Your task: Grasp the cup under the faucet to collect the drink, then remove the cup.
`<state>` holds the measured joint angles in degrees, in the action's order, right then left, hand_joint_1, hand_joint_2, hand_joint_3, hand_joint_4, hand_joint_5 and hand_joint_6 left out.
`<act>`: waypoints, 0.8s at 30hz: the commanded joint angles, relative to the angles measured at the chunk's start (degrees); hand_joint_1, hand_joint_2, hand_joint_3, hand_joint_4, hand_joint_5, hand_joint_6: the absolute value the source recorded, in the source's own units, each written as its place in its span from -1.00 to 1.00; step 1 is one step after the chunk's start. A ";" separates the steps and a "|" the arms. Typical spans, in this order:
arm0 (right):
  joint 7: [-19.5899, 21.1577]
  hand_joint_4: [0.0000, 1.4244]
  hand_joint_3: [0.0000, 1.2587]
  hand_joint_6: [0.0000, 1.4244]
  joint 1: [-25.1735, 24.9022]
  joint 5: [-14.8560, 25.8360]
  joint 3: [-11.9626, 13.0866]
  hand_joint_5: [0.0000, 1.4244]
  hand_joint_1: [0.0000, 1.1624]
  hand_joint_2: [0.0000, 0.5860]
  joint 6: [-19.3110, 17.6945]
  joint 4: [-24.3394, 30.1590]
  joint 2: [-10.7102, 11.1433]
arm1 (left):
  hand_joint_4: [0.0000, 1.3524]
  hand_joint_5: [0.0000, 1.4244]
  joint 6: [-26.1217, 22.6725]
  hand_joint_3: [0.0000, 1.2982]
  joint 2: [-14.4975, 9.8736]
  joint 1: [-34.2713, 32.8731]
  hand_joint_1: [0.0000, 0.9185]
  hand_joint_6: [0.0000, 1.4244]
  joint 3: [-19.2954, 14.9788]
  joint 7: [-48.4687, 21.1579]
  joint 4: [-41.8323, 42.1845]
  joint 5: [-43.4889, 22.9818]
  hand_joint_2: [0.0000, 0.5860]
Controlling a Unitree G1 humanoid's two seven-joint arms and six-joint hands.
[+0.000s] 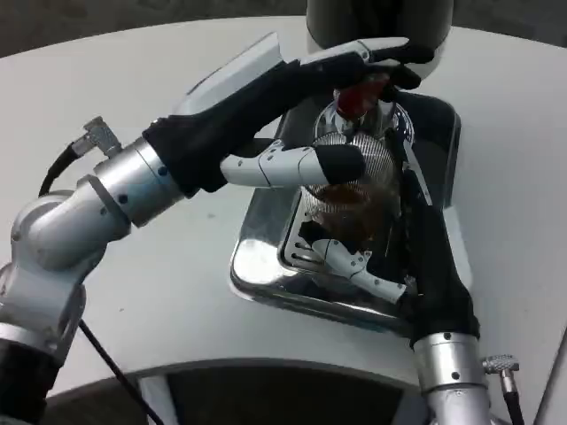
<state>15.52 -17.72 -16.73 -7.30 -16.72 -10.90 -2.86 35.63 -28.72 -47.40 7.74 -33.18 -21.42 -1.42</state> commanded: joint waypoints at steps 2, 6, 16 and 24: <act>0.78 -0.95 -0.92 -0.79 -0.90 0.18 -0.26 -0.98 0.54 -0.43 -1.59 -1.70 -1.11 | -0.64 -0.57 -1.56 -0.70 -1.30 3.69 -1.00 -0.75 1.66 -2.21 -1.66 3.48 -0.85; 1.13 -0.94 -0.92 -0.79 -1.67 0.25 -0.18 -0.97 0.53 -0.44 -1.91 -2.88 -1.48 | -0.64 -0.57 -1.66 -0.70 -1.38 3.78 -1.00 -0.75 1.55 -2.12 -1.42 3.48 -0.85; 2.32 -0.90 -0.92 -0.79 -2.66 0.02 -0.26 -0.90 0.54 -0.45 -2.38 -4.35 -2.41 | -0.63 -0.56 -1.89 -0.68 -1.66 4.22 -1.00 -0.74 1.05 -1.56 -0.80 3.48 -0.85; 3.75 -0.92 -0.93 -0.79 -3.51 -1.49 -0.45 -0.91 0.53 -0.47 -1.49 -5.21 -2.24 | -0.62 -0.56 -2.20 -0.67 -1.90 4.47 -1.00 -0.73 0.88 -1.28 -0.28 3.43 -0.85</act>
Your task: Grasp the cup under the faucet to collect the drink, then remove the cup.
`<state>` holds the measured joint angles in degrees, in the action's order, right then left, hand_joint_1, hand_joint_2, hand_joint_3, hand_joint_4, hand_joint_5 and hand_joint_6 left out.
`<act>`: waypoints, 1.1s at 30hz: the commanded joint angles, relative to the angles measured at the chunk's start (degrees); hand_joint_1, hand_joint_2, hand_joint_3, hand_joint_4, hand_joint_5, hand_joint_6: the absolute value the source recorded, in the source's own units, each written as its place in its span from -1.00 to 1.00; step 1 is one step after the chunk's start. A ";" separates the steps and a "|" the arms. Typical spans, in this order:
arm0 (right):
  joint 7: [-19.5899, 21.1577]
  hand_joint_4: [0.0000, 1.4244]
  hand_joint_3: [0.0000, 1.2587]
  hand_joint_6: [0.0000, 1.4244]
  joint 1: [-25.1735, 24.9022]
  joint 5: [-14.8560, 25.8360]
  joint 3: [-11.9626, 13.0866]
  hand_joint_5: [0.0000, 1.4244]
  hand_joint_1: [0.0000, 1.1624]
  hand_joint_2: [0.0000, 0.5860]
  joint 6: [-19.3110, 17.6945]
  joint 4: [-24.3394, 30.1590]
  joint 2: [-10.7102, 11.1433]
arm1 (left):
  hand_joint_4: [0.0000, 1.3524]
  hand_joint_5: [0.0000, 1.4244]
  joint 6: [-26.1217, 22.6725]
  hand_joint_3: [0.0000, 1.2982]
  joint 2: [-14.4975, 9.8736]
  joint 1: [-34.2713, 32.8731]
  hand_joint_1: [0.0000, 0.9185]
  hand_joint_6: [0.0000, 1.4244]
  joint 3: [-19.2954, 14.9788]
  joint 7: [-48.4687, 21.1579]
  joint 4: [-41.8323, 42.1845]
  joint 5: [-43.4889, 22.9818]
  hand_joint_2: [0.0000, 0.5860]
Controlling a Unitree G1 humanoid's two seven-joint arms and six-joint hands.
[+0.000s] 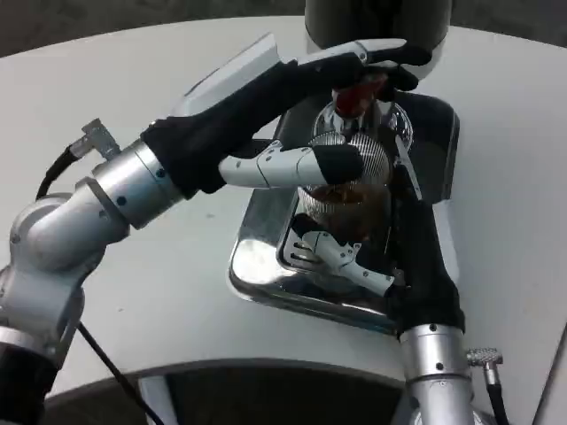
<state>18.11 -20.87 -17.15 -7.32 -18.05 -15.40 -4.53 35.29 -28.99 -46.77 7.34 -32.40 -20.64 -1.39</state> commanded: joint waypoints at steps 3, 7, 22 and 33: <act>1.65 -0.95 -0.93 -0.82 -0.84 -1.71 -0.45 -0.94 0.53 -0.48 0.21 -1.00 -0.59 | -0.62 -0.56 -1.95 -0.67 -1.74 4.01 -1.00 -0.73 1.21 -1.93 -0.83 3.40 -0.85; 1.93 -0.97 -0.96 -0.85 -1.51 -2.09 -0.42 -0.97 0.54 -0.47 0.48 -1.48 -0.60 | -0.62 -0.56 -2.08 -0.66 -1.78 4.07 -1.00 -0.73 1.18 -1.74 -0.70 3.43 -0.85; 3.88 -0.88 -0.90 -0.79 -2.67 -2.82 -0.64 -0.89 0.57 -0.46 0.55 -3.78 -0.88 | -0.62 -0.56 -2.40 -0.64 -1.88 4.49 -1.00 -0.73 1.02 -1.18 -0.48 3.44 -0.85; 5.85 -0.55 -0.65 -0.59 -2.37 -2.39 -0.58 -0.53 0.59 -0.42 -0.37 -4.40 -1.45 | -0.62 -0.56 -5.61 -0.61 -0.78 6.11 -1.00 -0.75 -0.10 -0.76 0.34 0.78 -0.82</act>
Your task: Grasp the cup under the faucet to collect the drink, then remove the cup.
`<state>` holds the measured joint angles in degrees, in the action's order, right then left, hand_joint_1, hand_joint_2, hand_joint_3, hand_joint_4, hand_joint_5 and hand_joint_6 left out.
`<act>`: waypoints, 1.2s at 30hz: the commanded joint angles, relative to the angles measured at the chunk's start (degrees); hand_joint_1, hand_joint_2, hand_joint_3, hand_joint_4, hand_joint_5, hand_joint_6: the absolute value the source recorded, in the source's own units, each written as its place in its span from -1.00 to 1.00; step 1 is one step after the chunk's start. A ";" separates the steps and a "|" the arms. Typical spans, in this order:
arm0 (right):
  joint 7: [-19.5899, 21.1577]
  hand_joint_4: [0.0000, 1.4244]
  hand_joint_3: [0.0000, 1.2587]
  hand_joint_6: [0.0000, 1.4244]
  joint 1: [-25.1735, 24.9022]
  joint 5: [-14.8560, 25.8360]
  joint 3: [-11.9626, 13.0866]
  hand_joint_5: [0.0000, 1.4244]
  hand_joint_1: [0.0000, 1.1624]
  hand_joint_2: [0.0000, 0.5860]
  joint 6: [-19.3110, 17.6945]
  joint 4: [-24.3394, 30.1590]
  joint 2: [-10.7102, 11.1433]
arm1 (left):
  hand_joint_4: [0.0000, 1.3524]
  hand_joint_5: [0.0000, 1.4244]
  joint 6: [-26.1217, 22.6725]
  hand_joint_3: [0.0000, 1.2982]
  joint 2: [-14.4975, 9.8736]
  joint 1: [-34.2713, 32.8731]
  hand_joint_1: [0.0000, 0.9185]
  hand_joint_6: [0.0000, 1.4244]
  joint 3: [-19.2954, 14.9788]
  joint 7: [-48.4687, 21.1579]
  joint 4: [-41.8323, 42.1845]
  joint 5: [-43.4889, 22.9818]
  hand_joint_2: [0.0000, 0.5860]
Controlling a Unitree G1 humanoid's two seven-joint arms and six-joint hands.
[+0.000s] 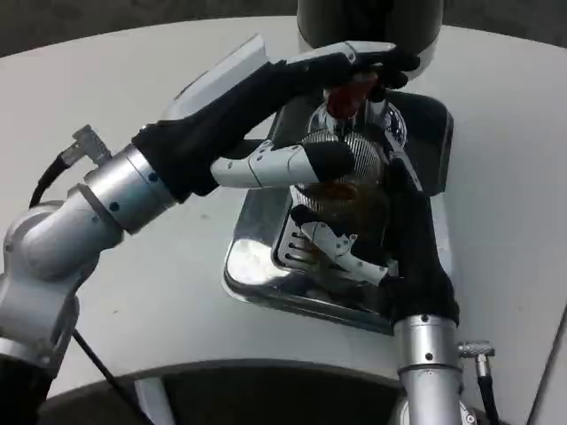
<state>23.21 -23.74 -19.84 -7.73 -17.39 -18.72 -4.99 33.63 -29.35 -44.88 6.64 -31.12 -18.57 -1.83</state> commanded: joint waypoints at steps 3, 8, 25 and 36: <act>0.97 -0.49 -0.60 -0.54 -0.32 0.60 0.06 -0.47 0.60 -0.43 -1.27 -1.99 -0.99 | -0.65 -0.58 -5.17 -0.61 -0.15 4.53 -1.00 -0.75 0.05 -2.09 -1.51 0.17 -0.82; 1.15 -0.42 -0.53 -0.48 -1.36 0.76 0.26 -0.37 0.62 -0.47 -1.73 -3.19 -0.92 | -0.67 -0.61 -7.07 -0.61 -0.01 4.95 -1.00 -0.77 -0.72 -2.26 -1.12 -1.12 -0.82; 3.09 -0.10 -0.15 -0.21 -2.25 0.38 0.87 -0.02 0.70 -0.51 -2.17 -4.56 -0.57 | -0.98 -0.83 -10.34 -0.86 1.25 6.27 -1.00 -0.93 -2.50 -2.71 -1.24 -4.92 -0.83; 3.10 -0.07 -0.08 -0.18 -1.54 0.53 1.39 0.02 0.70 -0.52 -1.93 -3.12 0.24 | -1.00 -0.92 -14.80 -1.00 4.12 5.76 -1.00 -1.00 -4.04 -6.41 -1.30 -11.44 -0.83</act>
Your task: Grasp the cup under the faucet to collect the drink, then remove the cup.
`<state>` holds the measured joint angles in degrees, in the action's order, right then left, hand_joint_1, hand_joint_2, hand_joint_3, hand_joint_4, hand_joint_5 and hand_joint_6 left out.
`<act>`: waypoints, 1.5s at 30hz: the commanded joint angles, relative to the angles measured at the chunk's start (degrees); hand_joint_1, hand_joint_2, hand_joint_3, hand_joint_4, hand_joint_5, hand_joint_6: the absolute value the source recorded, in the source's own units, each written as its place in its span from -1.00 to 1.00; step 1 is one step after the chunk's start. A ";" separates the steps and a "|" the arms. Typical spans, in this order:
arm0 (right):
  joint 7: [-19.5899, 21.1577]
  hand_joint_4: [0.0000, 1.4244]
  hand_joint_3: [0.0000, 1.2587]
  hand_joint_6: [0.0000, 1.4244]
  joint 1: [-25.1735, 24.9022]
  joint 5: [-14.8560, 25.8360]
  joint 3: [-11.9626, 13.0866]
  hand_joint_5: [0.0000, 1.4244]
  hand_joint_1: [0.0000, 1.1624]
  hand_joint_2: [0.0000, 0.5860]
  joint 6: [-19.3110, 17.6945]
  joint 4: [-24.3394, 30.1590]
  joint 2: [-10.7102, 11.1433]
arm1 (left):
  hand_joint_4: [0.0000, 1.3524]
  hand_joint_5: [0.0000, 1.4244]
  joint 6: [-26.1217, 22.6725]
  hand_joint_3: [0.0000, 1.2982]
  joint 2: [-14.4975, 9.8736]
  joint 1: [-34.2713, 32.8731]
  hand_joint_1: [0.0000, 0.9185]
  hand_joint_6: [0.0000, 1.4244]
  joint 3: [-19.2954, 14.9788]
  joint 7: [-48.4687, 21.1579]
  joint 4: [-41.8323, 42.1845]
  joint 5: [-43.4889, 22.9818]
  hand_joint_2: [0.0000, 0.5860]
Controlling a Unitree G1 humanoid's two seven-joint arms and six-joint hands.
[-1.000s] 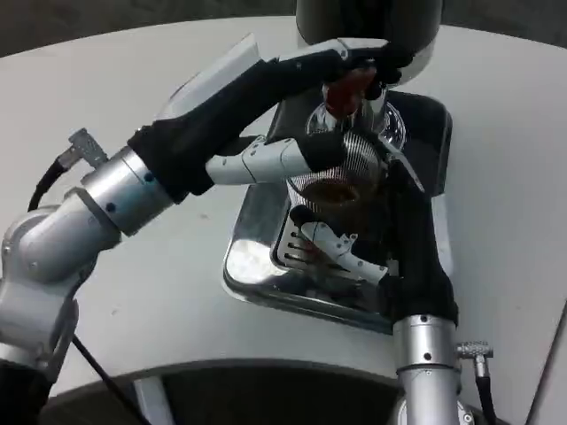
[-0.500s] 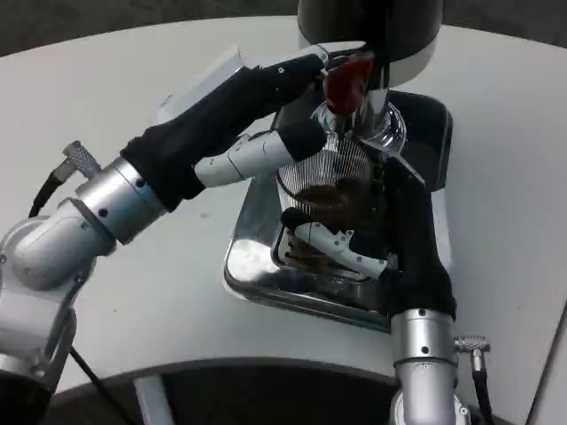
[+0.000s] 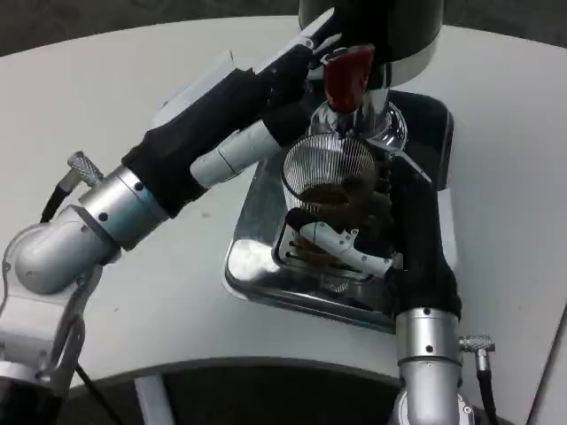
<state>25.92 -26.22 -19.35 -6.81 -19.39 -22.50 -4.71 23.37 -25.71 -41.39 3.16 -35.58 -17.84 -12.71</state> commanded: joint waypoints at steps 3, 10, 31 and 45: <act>0.38 -0.07 -0.07 -0.17 1.23 0.08 0.57 0.04 0.70 -0.52 0.10 1.14 0.13 | -1.00 -0.92 -6.01 -1.00 0.98 2.44 -1.00 -1.00 -1.29 -2.55 -1.33 -2.18 -0.84; 0.05 -0.06 -0.06 -0.16 1.85 0.28 1.16 0.05 0.70 -0.52 0.05 2.54 0.50 | -1.00 -0.96 -10.60 -1.00 0.75 4.09 -1.00 -1.00 -3.18 -3.94 3.43 -5.19 -0.85; -0.40 -0.04 -0.05 -0.13 3.28 0.24 1.71 0.06 0.70 -0.51 0.78 3.82 0.78 | -1.00 -0.93 -15.88 -0.95 -0.15 7.58 -1.00 -1.00 -10.35 -2.27 18.22 -7.29 -0.85; -1.15 -0.04 -0.05 -0.12 4.82 0.39 1.61 0.06 0.70 -0.51 0.55 6.80 0.77 | -1.00 -0.91 -18.63 -0.91 -1.24 10.98 -1.00 -1.00 -14.42 -1.55 22.77 -8.99 -0.86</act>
<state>25.25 -23.53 -19.25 -5.10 -19.17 -17.02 -3.77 5.49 -26.02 -32.32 -10.20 -37.48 3.66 -20.88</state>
